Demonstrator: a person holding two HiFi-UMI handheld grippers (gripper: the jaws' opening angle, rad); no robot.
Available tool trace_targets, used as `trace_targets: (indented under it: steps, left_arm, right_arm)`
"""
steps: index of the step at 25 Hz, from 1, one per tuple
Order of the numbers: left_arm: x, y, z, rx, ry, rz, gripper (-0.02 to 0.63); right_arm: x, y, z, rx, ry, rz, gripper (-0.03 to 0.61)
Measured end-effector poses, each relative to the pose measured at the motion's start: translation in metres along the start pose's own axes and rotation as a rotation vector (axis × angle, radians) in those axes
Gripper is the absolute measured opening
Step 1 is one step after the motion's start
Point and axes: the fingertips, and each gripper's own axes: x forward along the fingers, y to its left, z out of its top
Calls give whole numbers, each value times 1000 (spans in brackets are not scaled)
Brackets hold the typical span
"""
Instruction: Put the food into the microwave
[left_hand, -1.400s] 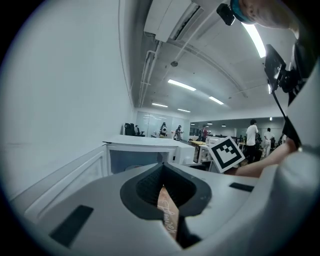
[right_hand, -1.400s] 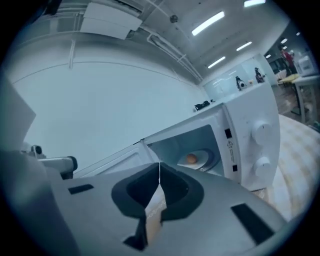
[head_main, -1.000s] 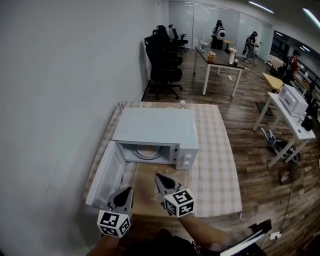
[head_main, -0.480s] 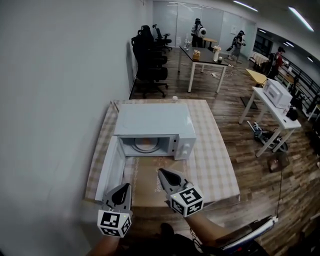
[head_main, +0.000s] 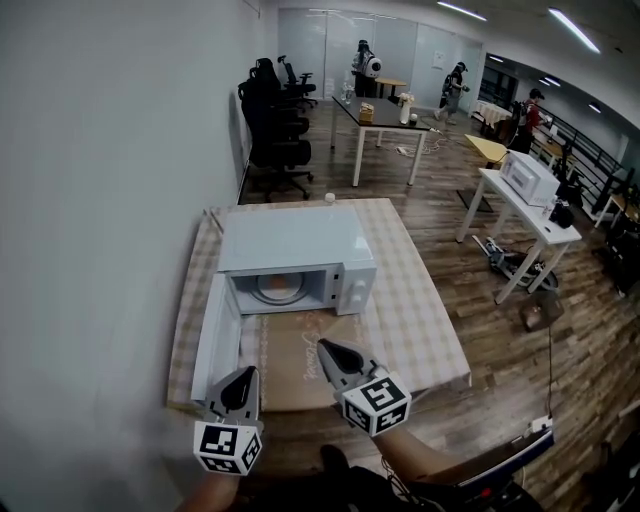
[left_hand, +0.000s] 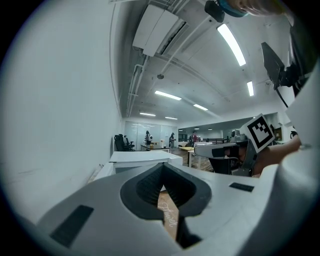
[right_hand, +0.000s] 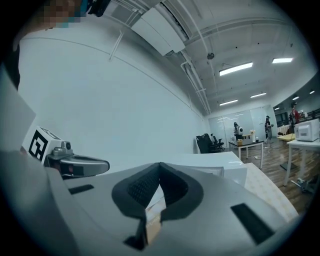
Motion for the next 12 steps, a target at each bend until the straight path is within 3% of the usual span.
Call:
trace_targets:
  steps: [12]
  left_arm:
    - [0,-4,9,-6,-14,-15,8]
  right_arm:
    - [-6,3,8,-3,-9,-26,9]
